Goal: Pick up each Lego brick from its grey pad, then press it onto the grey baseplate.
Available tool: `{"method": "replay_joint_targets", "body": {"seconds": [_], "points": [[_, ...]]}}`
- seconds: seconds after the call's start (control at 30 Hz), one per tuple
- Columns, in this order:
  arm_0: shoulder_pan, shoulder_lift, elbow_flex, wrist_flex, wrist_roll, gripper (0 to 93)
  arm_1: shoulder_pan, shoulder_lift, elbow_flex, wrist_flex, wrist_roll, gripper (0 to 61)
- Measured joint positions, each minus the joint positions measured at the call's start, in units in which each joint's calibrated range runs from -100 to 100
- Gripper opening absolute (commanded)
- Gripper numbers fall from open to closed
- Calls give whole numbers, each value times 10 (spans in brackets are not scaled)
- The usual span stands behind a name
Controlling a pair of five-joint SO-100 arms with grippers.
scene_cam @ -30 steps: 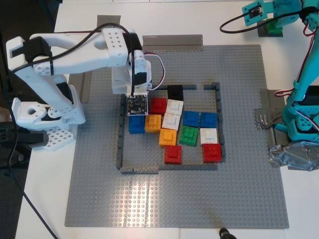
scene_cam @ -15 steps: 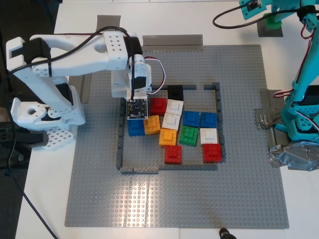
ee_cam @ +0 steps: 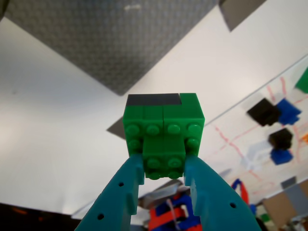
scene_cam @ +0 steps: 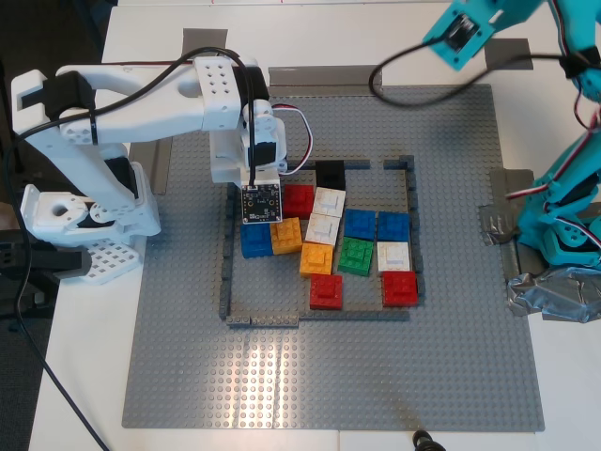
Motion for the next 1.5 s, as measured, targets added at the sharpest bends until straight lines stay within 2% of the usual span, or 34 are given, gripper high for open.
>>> {"method": "replay_joint_targets", "body": {"seconds": [0.33, 0.53, 0.83, 1.0, 1.2, 1.3, 1.33, 1.37, 1.5], "points": [[-155, -87, 130, 0, -10, 0, 0, -15, 0, 0, 2, 136], [-271, -148, 209, 0, -51, 0, 0, -15, 0, 0, 2, 135], [-454, -211, 278, 0, -128, 0, -14, -15, -6, 5, 3, 150], [-541, -213, 292, -7, -165, 0, -32, -31, -52, 35, 20, 178], [-611, -213, 292, -45, -213, 0, -56, -37, -121, 76, 43, 178], [-633, -213, 292, -45, -228, 0, -86, -41, -138, 98, 56, 139], [-639, -213, 292, -45, -233, 0, -98, -41, -142, 106, 59, 48], [-653, -213, 297, -50, -244, 0, -125, -45, -146, 111, 63, 2], [-671, -205, 329, -50, -262, 0, -174, -57, -147, 109, 64, 2]]}}
